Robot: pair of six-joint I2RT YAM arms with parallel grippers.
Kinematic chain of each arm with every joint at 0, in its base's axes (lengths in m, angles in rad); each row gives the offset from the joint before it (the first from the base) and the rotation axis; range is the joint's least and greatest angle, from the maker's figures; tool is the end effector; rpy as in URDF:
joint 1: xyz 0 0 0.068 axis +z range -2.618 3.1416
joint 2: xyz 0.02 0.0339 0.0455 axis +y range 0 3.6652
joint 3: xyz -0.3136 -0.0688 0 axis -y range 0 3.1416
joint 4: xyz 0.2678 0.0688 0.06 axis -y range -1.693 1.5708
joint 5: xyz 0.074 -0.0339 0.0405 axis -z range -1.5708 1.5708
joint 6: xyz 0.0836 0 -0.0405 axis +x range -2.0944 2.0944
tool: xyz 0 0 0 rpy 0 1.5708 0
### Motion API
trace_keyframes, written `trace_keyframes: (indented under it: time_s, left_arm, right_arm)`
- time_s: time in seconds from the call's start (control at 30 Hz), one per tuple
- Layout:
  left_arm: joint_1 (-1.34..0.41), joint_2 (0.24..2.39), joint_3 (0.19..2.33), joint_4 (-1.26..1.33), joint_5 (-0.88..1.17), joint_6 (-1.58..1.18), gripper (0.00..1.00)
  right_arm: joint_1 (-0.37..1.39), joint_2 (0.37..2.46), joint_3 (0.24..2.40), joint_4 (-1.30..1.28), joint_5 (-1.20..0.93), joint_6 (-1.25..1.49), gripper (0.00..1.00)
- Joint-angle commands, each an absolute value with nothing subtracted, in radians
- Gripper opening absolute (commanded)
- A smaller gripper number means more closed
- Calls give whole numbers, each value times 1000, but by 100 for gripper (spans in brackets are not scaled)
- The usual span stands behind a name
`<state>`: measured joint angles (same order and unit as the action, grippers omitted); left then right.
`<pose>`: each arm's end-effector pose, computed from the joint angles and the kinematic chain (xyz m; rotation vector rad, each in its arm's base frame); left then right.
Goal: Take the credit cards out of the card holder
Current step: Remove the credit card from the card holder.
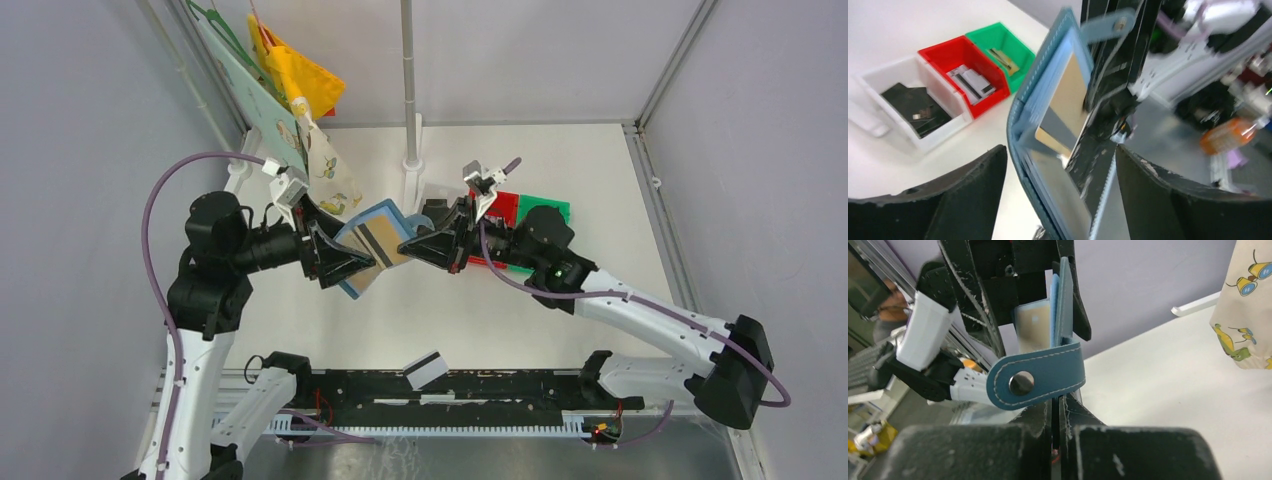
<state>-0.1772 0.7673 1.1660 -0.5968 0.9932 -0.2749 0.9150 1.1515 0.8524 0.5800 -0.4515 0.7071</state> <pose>0.1206 -0.0928 0.4669 0.6604 1.7081 -1.1913 0.1597 0.2674 0.4197 -0.5932 1.4020 1.6335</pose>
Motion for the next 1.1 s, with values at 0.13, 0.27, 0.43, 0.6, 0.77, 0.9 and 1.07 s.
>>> trace_keyframes:
  time_s: [0.13,0.27,0.43,0.6,0.77,0.9,1.07]
  left_arm:
    - [-179,834,1347,-1040,1054,414,86]
    - [-180,848,1379,-1096,1053,514,84]
    - [-180,856,1373,-1136,1075,560,80]
    - [-179,885,1310,-1175,1177,560,73]
    - [-180,925,1290,-1198,1231,570,62]
    - [-179,945,1286,-1199,1253,561,47]
    - [-181,959,1272,-1221,1278,577,15]
  right_arm:
    - [904,1213,1165,-11,-695,306,0]
    - [905,1255,1249,-191,-727,186,0]
    - [909,1267,1279,-228,-767,146,0]
    - [928,1305,1328,-261,-800,117,0]
    - [946,1361,1387,-308,-805,91,0]
    - [953,1392,1426,-315,-811,88,0]
    - [954,1411,1445,-250,-814,136,0]
